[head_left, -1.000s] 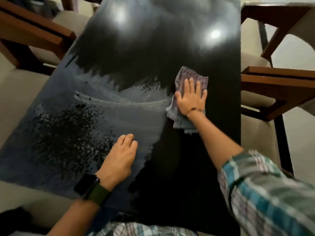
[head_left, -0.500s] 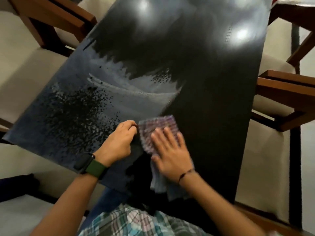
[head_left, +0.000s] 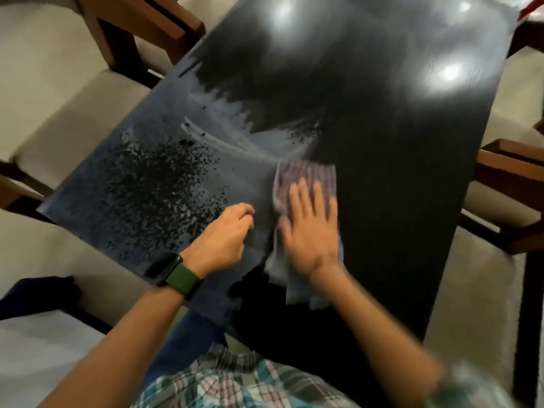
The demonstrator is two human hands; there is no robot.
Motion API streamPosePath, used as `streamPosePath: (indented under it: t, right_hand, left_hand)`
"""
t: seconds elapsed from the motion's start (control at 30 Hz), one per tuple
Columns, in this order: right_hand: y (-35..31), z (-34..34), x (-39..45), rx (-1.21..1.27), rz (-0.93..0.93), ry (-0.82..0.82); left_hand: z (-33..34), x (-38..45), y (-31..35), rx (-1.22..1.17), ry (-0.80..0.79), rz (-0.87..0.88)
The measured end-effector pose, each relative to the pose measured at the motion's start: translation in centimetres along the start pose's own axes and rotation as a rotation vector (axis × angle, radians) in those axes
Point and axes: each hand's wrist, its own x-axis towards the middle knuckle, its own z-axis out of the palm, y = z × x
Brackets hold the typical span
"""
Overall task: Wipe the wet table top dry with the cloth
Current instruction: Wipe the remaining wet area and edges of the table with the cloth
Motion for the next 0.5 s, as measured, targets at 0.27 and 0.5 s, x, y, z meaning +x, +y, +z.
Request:
streamPosePath:
  t: [0.27, 0.5]
  right_hand:
    - [-0.3, 0.5, -1.2, -0.037, 0.01, 0.031]
    - [4.2, -3.9, 21.5, 0.057, 0.261, 0.008]
  left_hand:
    - [-0.3, 0.0, -0.4, -0.018, 0.041, 0.038]
    - [0.2, -0.4, -0.7, -0.028, 0.039, 0.065]
